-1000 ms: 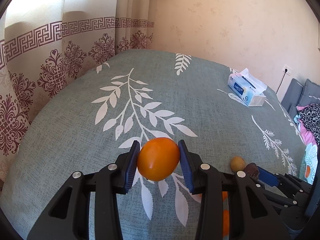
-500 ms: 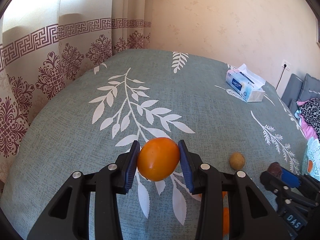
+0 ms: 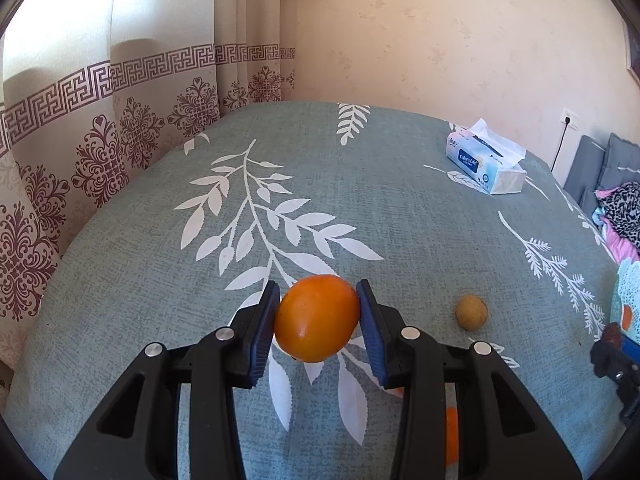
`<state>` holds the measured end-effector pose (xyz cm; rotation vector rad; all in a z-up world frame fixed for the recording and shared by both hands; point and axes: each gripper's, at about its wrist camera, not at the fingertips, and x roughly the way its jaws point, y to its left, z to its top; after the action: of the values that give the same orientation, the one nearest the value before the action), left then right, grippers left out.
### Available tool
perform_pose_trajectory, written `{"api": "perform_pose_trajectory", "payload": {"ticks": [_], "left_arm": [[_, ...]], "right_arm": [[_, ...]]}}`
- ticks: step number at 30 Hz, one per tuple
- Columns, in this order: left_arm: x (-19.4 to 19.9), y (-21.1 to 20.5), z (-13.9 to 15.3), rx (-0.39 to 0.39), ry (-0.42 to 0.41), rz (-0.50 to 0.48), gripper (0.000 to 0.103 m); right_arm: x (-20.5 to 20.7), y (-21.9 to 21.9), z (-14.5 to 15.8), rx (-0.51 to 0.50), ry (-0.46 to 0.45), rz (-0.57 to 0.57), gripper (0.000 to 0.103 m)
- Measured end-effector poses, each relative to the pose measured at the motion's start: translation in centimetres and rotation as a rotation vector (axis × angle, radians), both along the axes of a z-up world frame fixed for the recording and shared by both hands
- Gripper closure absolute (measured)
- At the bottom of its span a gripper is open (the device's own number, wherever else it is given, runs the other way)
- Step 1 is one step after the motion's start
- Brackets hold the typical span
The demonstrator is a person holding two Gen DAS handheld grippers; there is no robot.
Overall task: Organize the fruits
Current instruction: 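Grasp the dark wrinkled fruit with the right tool while the left tool holds the orange, then release both fruits into the blue basket with both tools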
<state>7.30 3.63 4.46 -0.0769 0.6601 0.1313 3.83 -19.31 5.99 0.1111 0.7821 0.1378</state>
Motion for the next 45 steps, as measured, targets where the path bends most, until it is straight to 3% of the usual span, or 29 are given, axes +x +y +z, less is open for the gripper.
{"api": "perform_pose_trajectory", "payload": {"ticks": [19,31,33,36,45], "left_arm": [[-2.1,-3.6,1.7,0.036,-0.016,-0.083,0.063],[-3.1,-7.5,2.8,0.056,-0.016,-0.169,0.063],[-3.2,-8.3,2.9,0.058,-0.014,-0.186,0.063],[-3.2,-9.5,3.1,0.054,-0.009,-0.219,0.063],[-3.6,-14.4,3.6,0.008,0.028,-0.381,0.063]], "right_arm": [[-3.0,-8.1,0.8,-0.024,-0.041,-0.212,0.062],[-2.9,-11.8,-1.3,0.006,-0.004,-0.282,0.062],[-3.1,-12.4,-1.2,0.018,-0.008,-0.288,0.061],[-3.7,-13.4,-0.6,0.032,-0.038,-0.314,0.051],[-5.2,-16.9,0.8,0.068,-0.095,-0.403,0.051]]}}
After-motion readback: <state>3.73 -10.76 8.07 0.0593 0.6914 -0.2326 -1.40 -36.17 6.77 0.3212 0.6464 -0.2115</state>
